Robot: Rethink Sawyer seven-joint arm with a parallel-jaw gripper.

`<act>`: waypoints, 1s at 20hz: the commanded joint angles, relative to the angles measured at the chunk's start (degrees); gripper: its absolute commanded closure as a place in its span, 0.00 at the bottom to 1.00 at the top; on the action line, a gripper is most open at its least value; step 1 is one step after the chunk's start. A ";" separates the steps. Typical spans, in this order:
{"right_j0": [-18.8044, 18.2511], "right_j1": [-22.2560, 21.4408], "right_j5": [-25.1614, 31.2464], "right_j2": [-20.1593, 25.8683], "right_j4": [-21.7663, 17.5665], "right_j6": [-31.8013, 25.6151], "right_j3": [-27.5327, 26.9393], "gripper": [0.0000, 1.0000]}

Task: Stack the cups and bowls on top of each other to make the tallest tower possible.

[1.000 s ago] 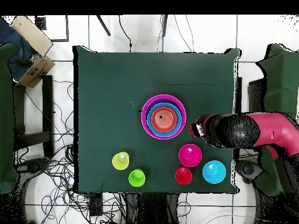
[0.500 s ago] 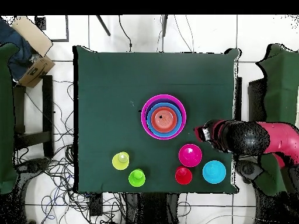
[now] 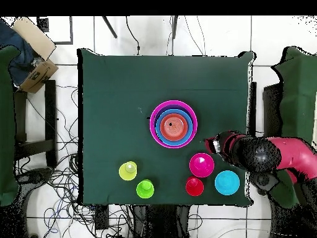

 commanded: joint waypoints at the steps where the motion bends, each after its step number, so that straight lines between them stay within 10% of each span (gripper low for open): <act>1: 1.84 3.41 -4.72 0.81 -6.96 -14.76 4.66 0.00; 20: -4.12 4.31 -3.79 6.05 -6.52 -19.46 7.41 0.00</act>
